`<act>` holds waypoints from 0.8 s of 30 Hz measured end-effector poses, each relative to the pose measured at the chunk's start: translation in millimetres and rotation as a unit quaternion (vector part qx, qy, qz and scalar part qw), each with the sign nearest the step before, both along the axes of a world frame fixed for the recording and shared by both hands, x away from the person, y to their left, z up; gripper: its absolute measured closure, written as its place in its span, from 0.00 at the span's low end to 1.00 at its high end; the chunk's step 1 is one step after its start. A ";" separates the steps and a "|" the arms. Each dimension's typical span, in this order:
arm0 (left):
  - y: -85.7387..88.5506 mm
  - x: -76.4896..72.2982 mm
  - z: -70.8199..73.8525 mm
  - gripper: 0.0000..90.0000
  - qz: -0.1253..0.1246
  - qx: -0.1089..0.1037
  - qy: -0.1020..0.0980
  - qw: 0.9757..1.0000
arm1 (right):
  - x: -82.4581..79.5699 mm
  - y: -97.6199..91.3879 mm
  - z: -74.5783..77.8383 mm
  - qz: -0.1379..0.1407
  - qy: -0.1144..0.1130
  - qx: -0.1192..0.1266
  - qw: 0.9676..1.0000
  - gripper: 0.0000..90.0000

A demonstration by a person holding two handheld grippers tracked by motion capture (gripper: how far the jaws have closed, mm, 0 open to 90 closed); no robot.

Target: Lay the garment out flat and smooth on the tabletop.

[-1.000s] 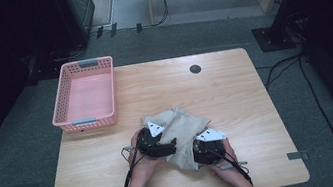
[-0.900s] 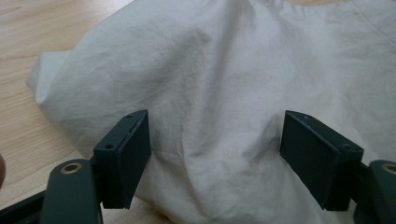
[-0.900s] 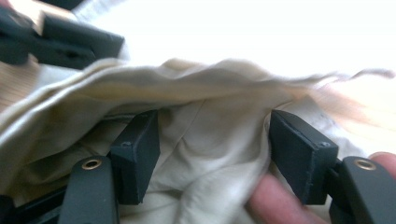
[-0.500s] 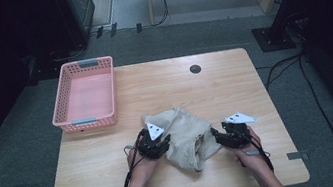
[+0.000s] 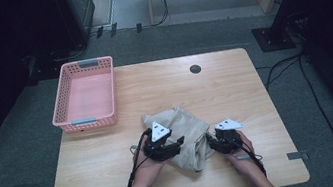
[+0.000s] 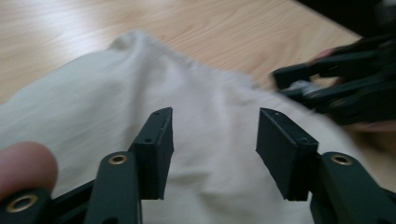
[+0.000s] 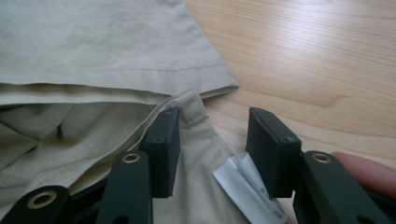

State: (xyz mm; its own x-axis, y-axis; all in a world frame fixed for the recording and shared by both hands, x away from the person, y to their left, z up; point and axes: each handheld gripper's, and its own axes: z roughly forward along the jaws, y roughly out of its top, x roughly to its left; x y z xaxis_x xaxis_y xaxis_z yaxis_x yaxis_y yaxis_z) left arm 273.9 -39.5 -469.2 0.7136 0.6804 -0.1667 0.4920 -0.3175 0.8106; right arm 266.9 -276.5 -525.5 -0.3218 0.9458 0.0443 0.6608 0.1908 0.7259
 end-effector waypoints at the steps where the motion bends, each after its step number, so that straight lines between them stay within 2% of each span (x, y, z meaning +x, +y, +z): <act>1: -3.7 -2.8 3.9 0.47 -0.007 -0.002 -0.001 1.000 | -0.8 2.6 -0.1 0.003 -0.001 0.000 1.000 0.61; 3: -12.1 -8.1 9.5 0.44 -0.021 -0.004 0.000 1.000 | -2.2 7.4 -0.1 0.007 -0.002 -0.001 1.000 0.61; 4: -16.5 -10.3 10.9 0.42 -0.029 0.001 -0.001 1.000 | -2.9 9.4 -0.2 0.010 -0.002 0.000 1.000 0.61; 6: -25.5 -13.4 9.2 0.40 -0.038 0.024 -0.003 0.999 | -4.2 13.0 -0.2 0.014 -0.002 0.000 1.000 0.61; 8: -31.7 -13.9 1.9 0.41 -0.036 0.062 -0.005 0.997 | -5.6 15.8 -0.3 0.019 -0.001 0.004 1.000 0.60; 10: -32.6 -14.5 -6.2 0.55 -0.031 0.089 -0.009 0.996 | -6.2 16.0 -0.2 0.031 0.002 0.014 0.999 0.57; 11: -31.0 -15.2 -9.1 0.62 -0.027 0.091 -0.009 0.995 | -5.8 14.2 0.1 0.040 0.004 0.021 0.999 0.56; 12: -28.0 -15.9 -10.7 0.69 -0.025 0.090 -0.010 0.996 | -5.3 11.4 0.9 0.045 0.011 0.030 0.998 0.55; 14: -20.6 -17.9 -11.2 0.78 -0.018 0.081 -0.018 0.996 | -4.7 4.8 1.2 0.038 0.015 0.036 0.999 0.58; 17: -7.4 -20.7 -9.0 0.86 -0.011 0.070 -0.029 0.997 | -6.1 -0.1 0.1 0.039 0.008 0.035 0.999 0.73; 20: 10.0 -21.8 -6.9 0.91 0.008 0.047 -0.032 0.998 | -10.1 4.7 -0.5 0.055 -0.004 0.013 0.998 0.91; 24: 38.9 -26.5 -6.0 0.92 0.046 0.012 -0.041 0.998 | -12.4 12.4 -0.5 0.063 -0.018 -0.017 0.998 0.98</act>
State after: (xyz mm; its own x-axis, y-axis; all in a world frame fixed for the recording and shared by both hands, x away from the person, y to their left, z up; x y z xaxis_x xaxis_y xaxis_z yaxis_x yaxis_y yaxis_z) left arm 247.4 -0.6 -475.2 0.6584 0.7469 -0.0933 0.4526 -0.2938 0.8419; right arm 254.5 -264.1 -526.0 -0.4395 0.8982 -0.0006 0.6030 0.2955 0.7410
